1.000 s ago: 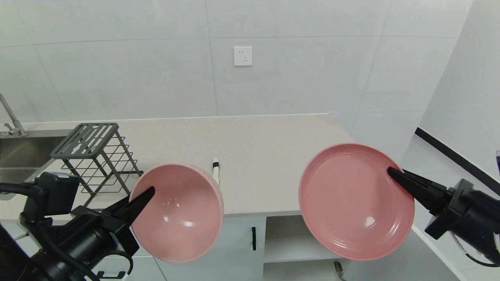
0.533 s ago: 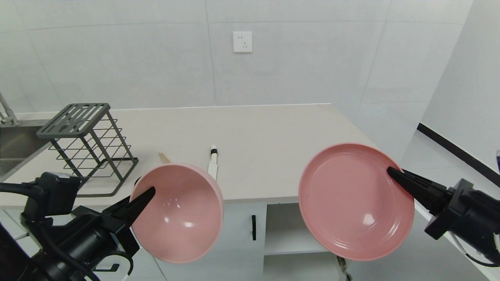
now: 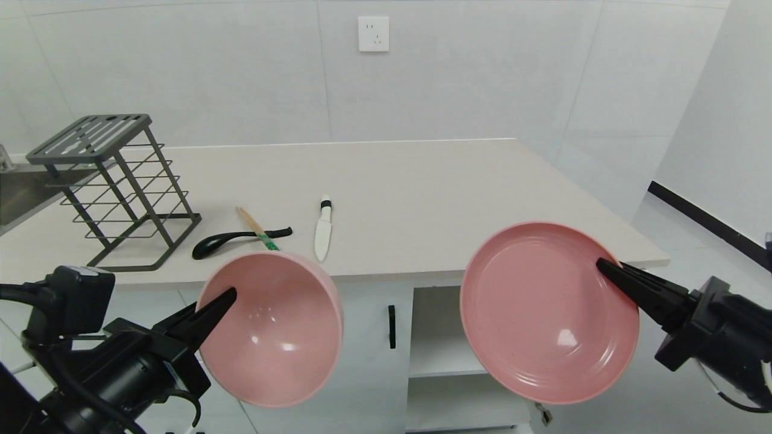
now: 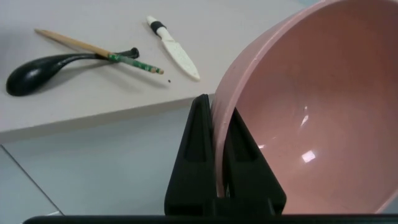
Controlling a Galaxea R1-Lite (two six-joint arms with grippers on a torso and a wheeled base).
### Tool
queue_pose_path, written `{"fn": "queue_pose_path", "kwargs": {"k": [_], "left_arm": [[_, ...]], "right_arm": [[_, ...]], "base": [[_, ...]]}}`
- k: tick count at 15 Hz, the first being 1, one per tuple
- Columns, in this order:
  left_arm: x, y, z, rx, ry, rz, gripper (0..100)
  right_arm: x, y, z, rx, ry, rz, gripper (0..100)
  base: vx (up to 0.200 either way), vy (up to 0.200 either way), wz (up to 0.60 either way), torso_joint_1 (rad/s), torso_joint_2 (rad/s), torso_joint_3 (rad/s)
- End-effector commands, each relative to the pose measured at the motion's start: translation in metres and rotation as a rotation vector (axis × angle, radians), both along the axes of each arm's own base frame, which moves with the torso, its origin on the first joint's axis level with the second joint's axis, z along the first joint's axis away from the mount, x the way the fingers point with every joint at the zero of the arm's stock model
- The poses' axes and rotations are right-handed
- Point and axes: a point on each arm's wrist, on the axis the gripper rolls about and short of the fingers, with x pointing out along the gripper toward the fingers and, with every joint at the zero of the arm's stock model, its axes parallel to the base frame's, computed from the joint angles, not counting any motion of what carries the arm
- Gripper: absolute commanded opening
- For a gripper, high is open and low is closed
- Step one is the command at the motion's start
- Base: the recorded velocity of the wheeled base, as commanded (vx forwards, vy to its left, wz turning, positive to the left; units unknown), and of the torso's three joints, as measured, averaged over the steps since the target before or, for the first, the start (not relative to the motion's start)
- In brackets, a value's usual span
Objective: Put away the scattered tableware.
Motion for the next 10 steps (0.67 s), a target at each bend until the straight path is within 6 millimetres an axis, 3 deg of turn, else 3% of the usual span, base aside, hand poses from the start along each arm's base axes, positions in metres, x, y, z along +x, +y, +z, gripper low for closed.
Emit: {"fn": "queue_pose_path", "kwargs": {"k": [1, 7, 10], "left_arm": [[-0.0009, 0.0006, 0.0004, 0.000, 0.000, 0.000, 0], [-0.0006, 0.0004, -0.0010, 0.006, 0.010, 0.000, 0], [-0.0004, 0.0003, -0.0012, 0.006, 0.012, 0.000, 0]], "right_arm": [[0.0003, 0.0005, -0.0005, -0.001, 0.002, 0.003, 0], [0.0004, 0.0008, -0.0007, 0.000, 0.005, 0.004, 0], [0.0004, 0.0008, -0.0007, 0.000, 0.005, 0.004, 0]], "base": [[0.000, 0.000, 0.00, -0.266, 0.50, 0.242], [0.000, 0.000, 0.00, -0.255, 0.48, 0.231], [0.000, 0.000, 0.00, -0.105, 0.21, 0.089]]}}
